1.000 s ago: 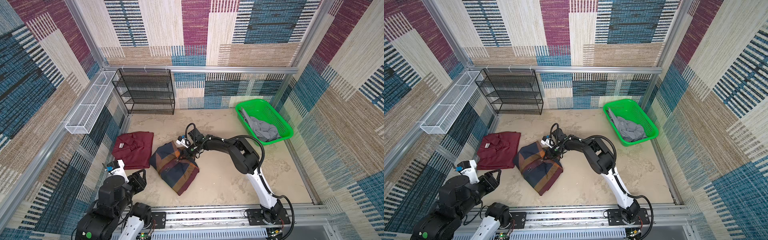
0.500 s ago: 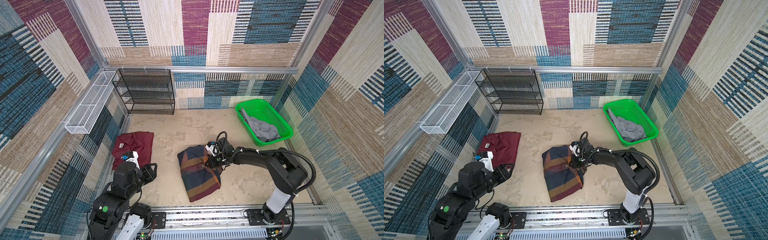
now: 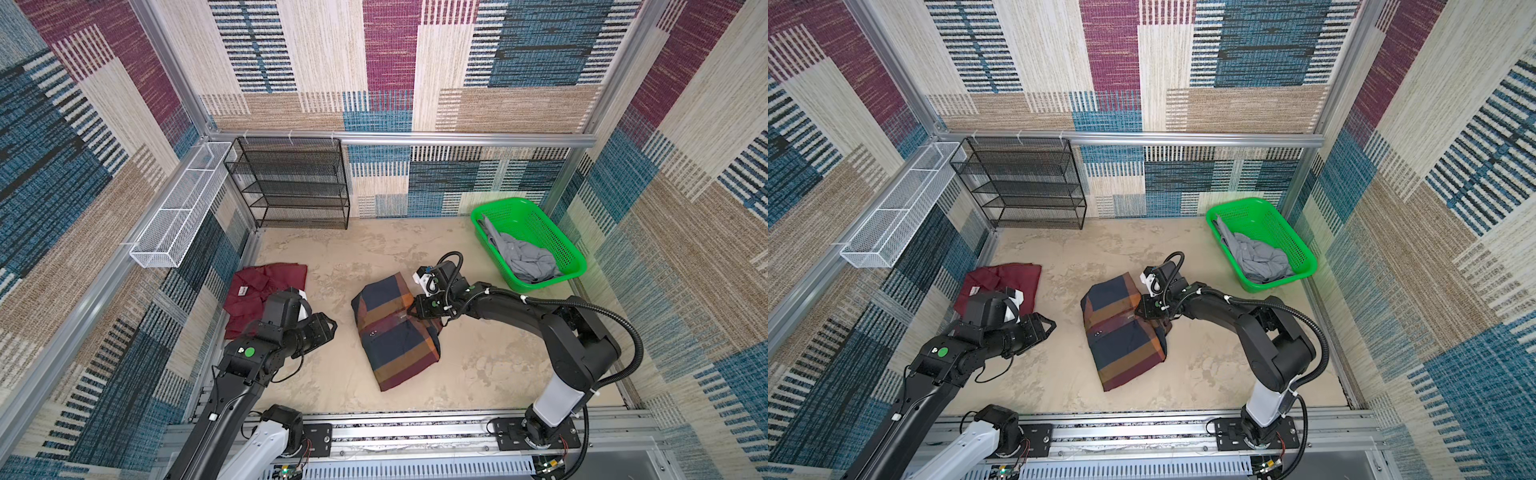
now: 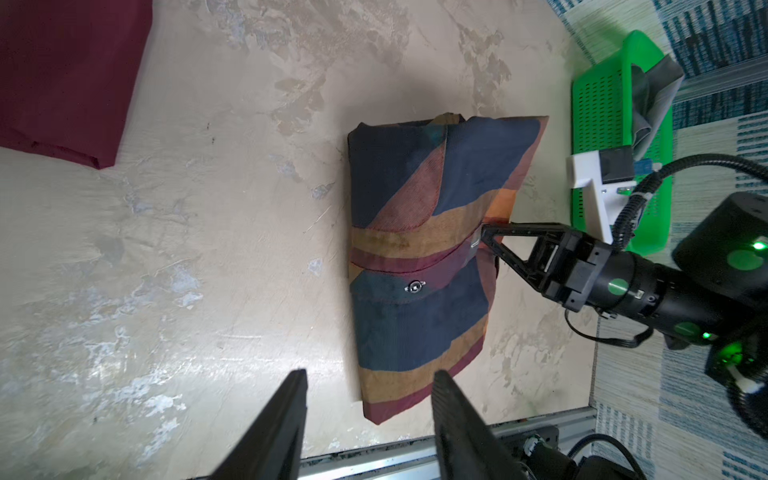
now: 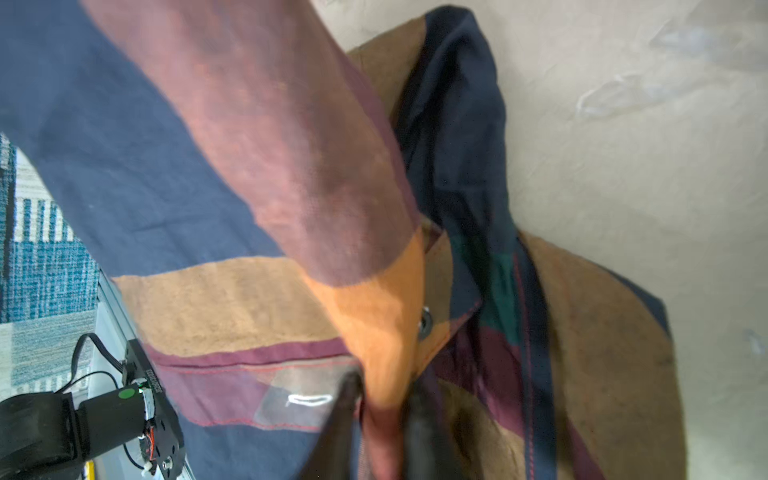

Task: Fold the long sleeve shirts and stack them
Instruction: 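Move both grippers to the folded bundle's edge farthest from the robot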

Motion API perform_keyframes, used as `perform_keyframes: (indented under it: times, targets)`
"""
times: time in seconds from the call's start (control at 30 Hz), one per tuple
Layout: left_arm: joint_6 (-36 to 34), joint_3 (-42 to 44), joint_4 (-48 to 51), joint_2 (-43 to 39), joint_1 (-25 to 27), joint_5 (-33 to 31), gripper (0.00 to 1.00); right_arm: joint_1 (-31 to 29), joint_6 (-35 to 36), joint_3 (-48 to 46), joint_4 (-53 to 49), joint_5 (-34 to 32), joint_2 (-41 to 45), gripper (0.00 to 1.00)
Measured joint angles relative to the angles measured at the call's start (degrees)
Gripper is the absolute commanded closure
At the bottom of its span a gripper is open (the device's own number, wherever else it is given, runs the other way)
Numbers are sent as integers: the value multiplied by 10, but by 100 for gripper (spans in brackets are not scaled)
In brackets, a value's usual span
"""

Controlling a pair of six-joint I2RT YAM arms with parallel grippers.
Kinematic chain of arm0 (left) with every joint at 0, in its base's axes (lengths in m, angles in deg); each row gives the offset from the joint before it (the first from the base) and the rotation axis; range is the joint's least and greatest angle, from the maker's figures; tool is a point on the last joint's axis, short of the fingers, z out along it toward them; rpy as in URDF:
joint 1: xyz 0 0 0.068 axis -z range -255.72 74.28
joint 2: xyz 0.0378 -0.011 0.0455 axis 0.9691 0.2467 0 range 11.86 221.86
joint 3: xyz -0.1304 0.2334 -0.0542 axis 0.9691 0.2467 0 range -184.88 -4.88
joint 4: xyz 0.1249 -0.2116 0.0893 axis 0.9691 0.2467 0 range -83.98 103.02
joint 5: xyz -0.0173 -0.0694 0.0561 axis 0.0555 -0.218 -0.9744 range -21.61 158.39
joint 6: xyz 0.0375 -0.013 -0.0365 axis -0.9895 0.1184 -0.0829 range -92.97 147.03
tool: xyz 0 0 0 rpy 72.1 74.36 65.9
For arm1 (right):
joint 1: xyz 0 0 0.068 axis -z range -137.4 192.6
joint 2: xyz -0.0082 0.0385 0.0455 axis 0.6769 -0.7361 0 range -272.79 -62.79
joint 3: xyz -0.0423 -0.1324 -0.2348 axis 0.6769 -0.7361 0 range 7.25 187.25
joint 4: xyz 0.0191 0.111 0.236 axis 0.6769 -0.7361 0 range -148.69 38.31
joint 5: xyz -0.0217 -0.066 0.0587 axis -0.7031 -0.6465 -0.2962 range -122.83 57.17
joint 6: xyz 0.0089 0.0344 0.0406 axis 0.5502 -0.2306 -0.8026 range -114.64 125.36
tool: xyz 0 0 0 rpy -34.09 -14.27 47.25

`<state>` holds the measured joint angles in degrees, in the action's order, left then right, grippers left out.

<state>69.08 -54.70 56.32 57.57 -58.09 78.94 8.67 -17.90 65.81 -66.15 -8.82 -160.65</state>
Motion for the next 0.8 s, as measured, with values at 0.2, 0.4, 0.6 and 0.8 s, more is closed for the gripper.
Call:
perform_keyframes:
  times: [0.2, 0.4, 0.6, 0.8]
  targets:
    - [13, -44, 11, 63, 45, -40, 48, 0, 7, 28, -18, -14, 47, 45]
    - [31, -100, 13, 147, 107, -91, 49, 1, 11, 43, -9, -22, 101, 55]
    - [55, -141, -22, 235, 131, -120, 50, 1, 17, 78, 35, 79, 38, 70]
    - [73, -170, -75, 338, 135, -138, 50, 1, 6, 106, 77, 120, -53, 76]
